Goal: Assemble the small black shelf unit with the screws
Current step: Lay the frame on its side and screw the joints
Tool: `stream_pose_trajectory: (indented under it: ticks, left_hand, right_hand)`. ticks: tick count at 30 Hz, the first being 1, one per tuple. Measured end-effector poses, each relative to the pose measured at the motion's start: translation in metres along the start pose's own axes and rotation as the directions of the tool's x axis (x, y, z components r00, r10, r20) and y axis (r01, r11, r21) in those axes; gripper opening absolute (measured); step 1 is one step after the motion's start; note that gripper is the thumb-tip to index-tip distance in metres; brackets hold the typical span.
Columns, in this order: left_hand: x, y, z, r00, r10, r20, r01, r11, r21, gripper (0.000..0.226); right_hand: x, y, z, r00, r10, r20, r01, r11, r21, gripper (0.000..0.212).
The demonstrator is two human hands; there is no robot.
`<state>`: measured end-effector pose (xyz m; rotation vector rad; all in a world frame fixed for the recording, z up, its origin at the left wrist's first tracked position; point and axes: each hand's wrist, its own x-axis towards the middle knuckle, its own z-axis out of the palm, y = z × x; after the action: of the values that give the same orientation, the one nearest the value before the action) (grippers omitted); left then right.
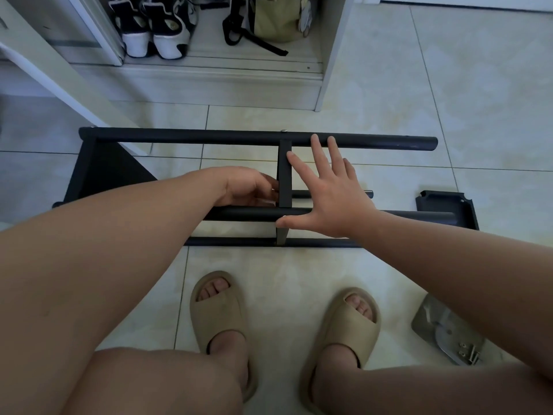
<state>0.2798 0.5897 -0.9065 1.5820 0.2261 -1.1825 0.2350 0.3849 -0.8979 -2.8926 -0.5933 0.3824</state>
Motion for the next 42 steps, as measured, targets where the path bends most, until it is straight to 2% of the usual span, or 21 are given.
stream_pose_trajectory:
  ticks: [1,2,3,4,5,6,9,11,13,14,16,18,21,25,30,33,36,42]
  left_hand:
    - [-0.004,0.001,0.002,0.992,0.027,-0.127,-0.016,0.996,0.083,0.029]
    - [-0.007,0.002,0.002,0.965,0.073,-0.252,-0.004,0.965,0.261,0.023]
    - [-0.012,0.001,0.003,0.935,0.127,-0.331,0.043,0.886,0.462,0.019]
    - [-0.017,0.0,0.005,0.914,0.182,-0.363,0.086,0.786,0.612,0.021]
    - [-0.025,0.0,0.008,0.903,0.214,-0.372,0.111,0.72,0.685,0.026]
    - [-0.032,-0.001,0.012,0.9,0.223,-0.375,0.122,0.697,0.707,0.032]
    - [-0.053,-0.002,0.02,0.929,0.164,-0.333,0.157,0.639,0.753,0.047]
    - [-0.063,-0.004,0.023,0.948,0.102,-0.303,0.174,0.63,0.757,0.047]
    - [-0.073,-0.006,0.027,0.95,0.07,-0.303,0.185,0.658,0.73,0.054]
    - [-0.077,-0.006,0.029,0.949,0.08,-0.304,0.185,0.642,0.744,0.054]
    - [-0.082,-0.006,0.032,0.937,0.138,-0.322,0.198,0.55,0.811,0.042]
    - [-0.084,-0.001,0.035,0.875,0.277,-0.398,0.237,0.472,0.849,0.026]
    - [-0.08,0.007,0.039,0.724,0.517,-0.456,0.268,0.399,0.877,0.014]
    - [-0.061,0.012,0.035,0.624,0.642,-0.445,0.263,0.363,0.894,0.015]
    - [-0.019,0.022,0.007,0.588,0.647,-0.486,0.251,0.425,0.87,0.013]
    - [0.018,0.027,-0.013,0.573,0.654,-0.494,0.266,0.421,0.867,0.013]
    - [0.055,0.034,-0.039,0.591,0.634,-0.499,0.29,0.41,0.865,0.018]
    - [0.117,0.033,-0.074,0.597,0.614,-0.517,0.307,0.42,0.854,0.021]
  right_hand:
    - [0.0,-0.001,-0.001,1.0,0.003,0.011,-0.003,1.0,-0.002,0.124]
    - [0.0,-0.003,-0.003,1.0,0.008,0.023,-0.008,1.0,-0.004,0.125]
    - [0.0,-0.004,-0.005,0.999,0.015,0.04,-0.014,1.0,-0.004,0.126]
    - [-0.002,-0.005,-0.007,0.998,0.022,0.061,-0.022,1.0,0.005,0.127]
    - [-0.004,-0.006,-0.008,0.995,0.027,0.091,-0.029,0.999,0.02,0.127]
    - [-0.009,-0.005,-0.01,0.99,0.027,0.135,-0.031,0.999,0.032,0.128]
    - [-0.025,0.003,-0.015,0.95,0.039,0.309,-0.031,0.999,-0.03,0.116]
    - [-0.035,0.011,-0.022,0.929,0.099,0.358,-0.068,0.993,-0.097,0.085]
    - [-0.043,0.016,-0.03,0.929,0.167,0.33,-0.116,0.979,-0.169,0.047]
    - [-0.046,0.018,-0.034,0.932,0.193,0.306,-0.136,0.971,-0.198,0.034]
    - [-0.054,0.019,-0.04,0.949,0.212,0.235,-0.163,0.964,-0.21,0.023]
    - [-0.057,0.021,-0.043,0.974,0.196,0.115,-0.171,0.964,-0.202,0.023]
    - [-0.058,0.026,-0.047,0.976,0.204,-0.078,-0.216,0.956,-0.2,0.027]
    - [-0.05,0.041,-0.039,0.959,0.205,-0.196,-0.248,0.942,-0.227,0.039]
    - [0.002,0.058,-0.025,0.932,0.22,-0.289,-0.28,0.942,-0.185,0.034]
    - [0.043,0.073,-0.008,0.914,0.249,-0.319,-0.306,0.941,-0.143,0.034]
    - [0.085,0.091,0.006,0.922,0.226,-0.315,-0.289,0.942,-0.172,0.04]
    - [0.145,0.117,0.043,0.917,0.204,-0.342,-0.274,0.947,-0.171,0.032]
